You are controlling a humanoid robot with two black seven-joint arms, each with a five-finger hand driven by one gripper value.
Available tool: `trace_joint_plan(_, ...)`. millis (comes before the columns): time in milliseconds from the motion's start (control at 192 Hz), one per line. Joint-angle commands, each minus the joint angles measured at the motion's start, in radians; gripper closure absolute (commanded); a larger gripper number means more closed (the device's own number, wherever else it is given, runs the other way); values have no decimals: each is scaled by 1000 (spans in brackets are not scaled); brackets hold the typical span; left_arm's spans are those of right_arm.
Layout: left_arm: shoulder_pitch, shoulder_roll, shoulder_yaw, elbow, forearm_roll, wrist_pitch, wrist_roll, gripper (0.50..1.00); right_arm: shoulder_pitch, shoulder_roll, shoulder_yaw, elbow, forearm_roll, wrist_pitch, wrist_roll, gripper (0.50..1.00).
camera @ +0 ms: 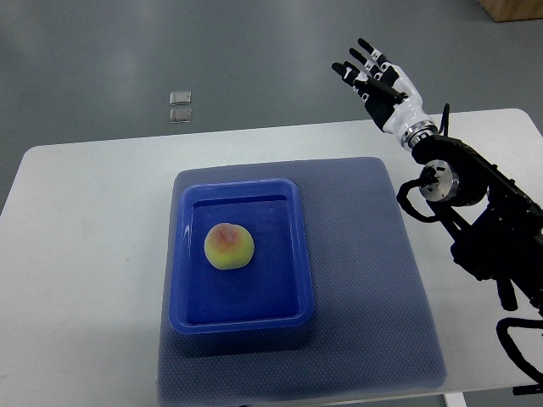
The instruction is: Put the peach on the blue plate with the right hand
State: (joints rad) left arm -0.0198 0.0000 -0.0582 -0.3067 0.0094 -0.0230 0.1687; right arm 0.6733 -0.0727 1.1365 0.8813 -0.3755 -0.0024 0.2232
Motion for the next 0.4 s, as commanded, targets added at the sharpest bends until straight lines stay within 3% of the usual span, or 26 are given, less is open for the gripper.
trace_joint_plan(0,0,0,0,-5,0,0,0,500,-41,25,65,-4,124,4,61,568)
trace_joint_plan(57,0,0,0,-5,0,2,0,500,-44,27,66,-4,139,5,65,568)
trace_joint_plan(209,0,0,0,4,-2,5,0,500,-80,28,68,-18,283,111,91,568)
trace_joint_plan(397,0,0,0,17,-2,6,-1,500,-83,27,68,-68,287,125,91,568)
